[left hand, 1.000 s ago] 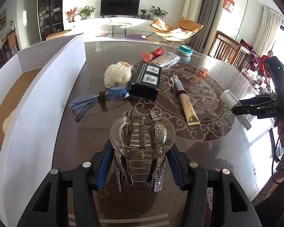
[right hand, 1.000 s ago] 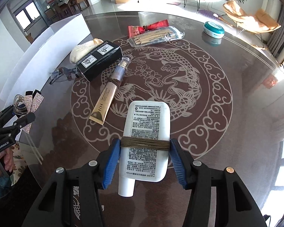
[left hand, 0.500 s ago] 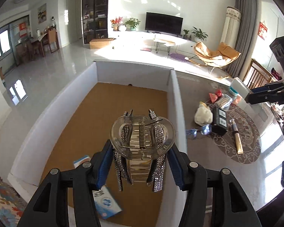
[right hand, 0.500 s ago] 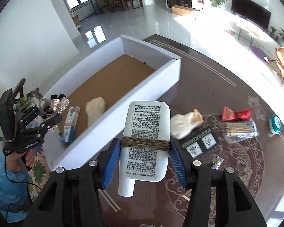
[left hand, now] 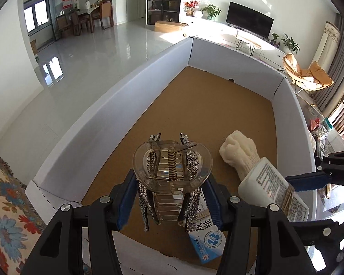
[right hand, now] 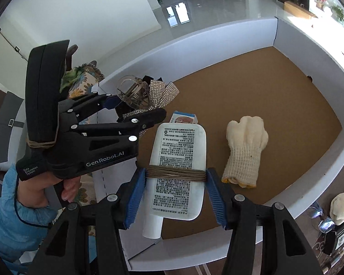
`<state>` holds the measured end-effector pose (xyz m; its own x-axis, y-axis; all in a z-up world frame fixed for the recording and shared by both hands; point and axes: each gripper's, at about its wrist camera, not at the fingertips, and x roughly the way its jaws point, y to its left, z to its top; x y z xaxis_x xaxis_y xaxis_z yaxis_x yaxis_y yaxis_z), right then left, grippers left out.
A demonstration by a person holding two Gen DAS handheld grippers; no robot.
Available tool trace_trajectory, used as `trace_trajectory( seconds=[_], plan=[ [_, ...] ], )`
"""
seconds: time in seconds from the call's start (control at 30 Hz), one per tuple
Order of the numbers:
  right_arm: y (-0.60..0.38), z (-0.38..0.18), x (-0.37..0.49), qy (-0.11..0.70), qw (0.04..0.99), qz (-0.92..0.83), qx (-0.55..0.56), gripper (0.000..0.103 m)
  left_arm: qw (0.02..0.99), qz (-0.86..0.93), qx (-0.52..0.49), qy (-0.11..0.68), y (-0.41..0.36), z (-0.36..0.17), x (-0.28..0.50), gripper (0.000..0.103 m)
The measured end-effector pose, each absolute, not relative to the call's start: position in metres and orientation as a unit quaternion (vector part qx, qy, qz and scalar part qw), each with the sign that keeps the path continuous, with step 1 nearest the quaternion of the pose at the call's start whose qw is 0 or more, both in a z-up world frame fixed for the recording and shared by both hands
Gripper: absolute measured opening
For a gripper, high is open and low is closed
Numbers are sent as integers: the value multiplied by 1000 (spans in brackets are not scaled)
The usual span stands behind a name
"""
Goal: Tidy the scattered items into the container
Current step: 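Carry both items over the cardboard box and open both grippers to drop them, then move both tools back over the table toward the remaining items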
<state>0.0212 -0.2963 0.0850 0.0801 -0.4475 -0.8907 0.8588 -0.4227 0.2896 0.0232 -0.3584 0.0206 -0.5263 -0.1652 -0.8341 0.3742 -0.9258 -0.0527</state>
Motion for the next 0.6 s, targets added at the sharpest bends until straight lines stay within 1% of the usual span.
trace_trajectory(
  seconds=[0.07,0.1,0.17,0.23,0.33,0.4,0.43,0.47,0.5,0.53,0.6],
  plan=[
    [-292,81,19,183,494,-653,544,59,158,-863,465,118,-359,17,23,58],
    [-288,84,16,178,491,-658,542,60,157,-864,462,122,-359,17,25,63],
    [-279,95,10,165,490,-670,532,62,163,-868,451,127,-358,20,30,69],
    [-265,111,1,155,487,-689,515,67,160,-875,437,133,-354,28,34,69],
    [-239,137,-27,153,468,-729,476,69,146,-890,412,128,-335,51,37,69],
    [-211,160,-50,141,437,-772,440,69,128,-906,387,114,-314,73,39,70],
    [-193,174,-62,132,417,-796,418,70,118,-914,373,105,-302,85,41,71],
    [-172,187,-72,126,392,-823,391,71,108,-923,358,95,-288,97,41,77],
    [-152,199,-79,124,365,-851,357,76,96,-931,341,86,-273,108,43,85],
    [-131,213,-82,124,338,-876,322,89,83,-939,324,79,-258,118,45,88],
    [-92,232,-83,123,289,-912,263,103,50,-952,295,65,-225,132,47,99]
  ],
)
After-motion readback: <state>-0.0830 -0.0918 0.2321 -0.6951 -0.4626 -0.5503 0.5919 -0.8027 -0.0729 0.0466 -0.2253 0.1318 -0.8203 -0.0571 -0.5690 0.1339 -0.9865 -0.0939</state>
